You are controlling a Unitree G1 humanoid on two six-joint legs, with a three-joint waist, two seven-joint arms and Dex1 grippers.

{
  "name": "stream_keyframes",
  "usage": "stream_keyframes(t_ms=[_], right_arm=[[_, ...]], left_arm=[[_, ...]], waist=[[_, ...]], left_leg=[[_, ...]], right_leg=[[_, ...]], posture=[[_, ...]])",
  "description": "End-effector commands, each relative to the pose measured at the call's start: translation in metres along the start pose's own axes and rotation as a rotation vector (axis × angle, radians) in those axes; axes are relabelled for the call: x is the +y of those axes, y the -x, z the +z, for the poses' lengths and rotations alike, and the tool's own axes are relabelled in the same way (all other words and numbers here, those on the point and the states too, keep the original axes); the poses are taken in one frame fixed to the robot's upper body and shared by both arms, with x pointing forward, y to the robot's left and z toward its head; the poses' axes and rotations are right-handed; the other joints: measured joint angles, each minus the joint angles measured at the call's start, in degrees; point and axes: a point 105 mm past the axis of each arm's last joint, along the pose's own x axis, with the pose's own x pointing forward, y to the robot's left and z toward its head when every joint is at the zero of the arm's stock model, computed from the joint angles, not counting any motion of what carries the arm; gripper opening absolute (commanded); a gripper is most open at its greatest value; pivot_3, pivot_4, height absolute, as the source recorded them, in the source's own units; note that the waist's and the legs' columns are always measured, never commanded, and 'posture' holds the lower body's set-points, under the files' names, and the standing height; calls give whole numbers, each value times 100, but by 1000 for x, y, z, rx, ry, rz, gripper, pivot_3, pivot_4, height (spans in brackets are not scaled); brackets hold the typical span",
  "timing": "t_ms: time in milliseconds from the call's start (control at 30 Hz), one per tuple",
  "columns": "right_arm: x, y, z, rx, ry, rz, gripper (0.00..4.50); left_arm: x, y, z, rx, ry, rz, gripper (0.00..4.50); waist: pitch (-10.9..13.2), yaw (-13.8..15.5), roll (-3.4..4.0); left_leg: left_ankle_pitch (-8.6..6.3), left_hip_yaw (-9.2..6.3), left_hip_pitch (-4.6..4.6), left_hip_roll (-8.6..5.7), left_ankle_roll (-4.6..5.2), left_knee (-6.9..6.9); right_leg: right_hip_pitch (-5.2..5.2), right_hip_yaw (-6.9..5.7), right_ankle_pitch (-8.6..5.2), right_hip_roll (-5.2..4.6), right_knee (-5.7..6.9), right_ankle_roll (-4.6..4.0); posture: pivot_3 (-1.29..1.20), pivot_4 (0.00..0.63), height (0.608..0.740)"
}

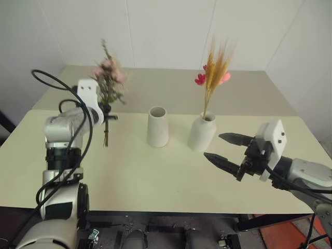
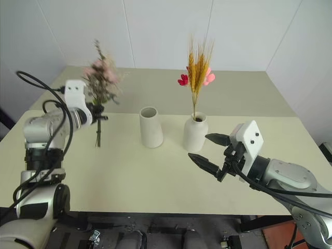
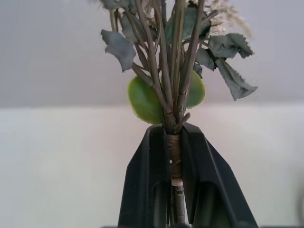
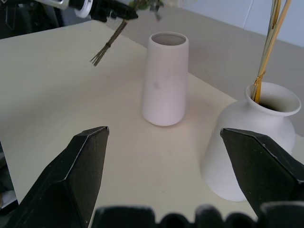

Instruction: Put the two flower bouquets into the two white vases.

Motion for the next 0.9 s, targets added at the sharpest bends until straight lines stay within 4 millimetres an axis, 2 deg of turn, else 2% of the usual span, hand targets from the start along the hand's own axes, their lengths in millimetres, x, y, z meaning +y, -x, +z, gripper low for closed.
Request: stream_keyframes(t_ms=[33,133,233,300,400,533,700,900], right_arm=[[-1,7,9,-39,63,-68,4488],[0,10,6,-49,64,-102,4488],[2,12,4,-66,68,-136,4488],[2,13,3,-90,55,-167,4488],[2,13,2,-108,49,-191,4488],[2,13,1,-124,52,-217,4488],[1,15,0,-129,56,-241,4488],[2,16,-1,-132,55,-251,4488]], left_arm=[[-17,11,73,-356,307,-244,77],[-44,14,92,-449,400,-465,77],[-72,20,99,-474,494,-706,77],[-90,23,94,-472,522,-844,77],[-103,22,89,-465,527,-925,77],[-128,14,68,-374,338,-1007,77],[-136,16,52,-352,198,-1059,77],[-134,14,42,-363,143,-1032,77]], waist=[[0,8,-1],[0,-45,0],[0,-45,-1],[0,-56,-1],[0,-62,-1],[0,-78,-1],[0,-100,-1],[0,-92,0]], left_leg=[[-2,1,-7,0,0,9],[-4,2,-3,-5,1,13],[-4,1,4,-5,1,16],[-4,-1,3,-6,1,18],[-4,0,2,-6,1,18],[-4,0,4,-6,1,18],[-4,0,2,-4,1,17],[-4,0,5,-3,1,18]], right_leg=[[-1,-1,1,0,-1,1],[4,2,2,-2,-1,4],[11,1,2,0,3,5],[11,-1,2,0,3,8],[10,0,2,0,2,8],[10,1,2,4,3,8],[6,3,2,5,3,8],[9,5,2,5,4,8]], posture=[[0,150,740],[0,150,740],[0,150,740],[0,150,740],[0,150,740],[0,150,740],[0,150,740],[0,150,740]])
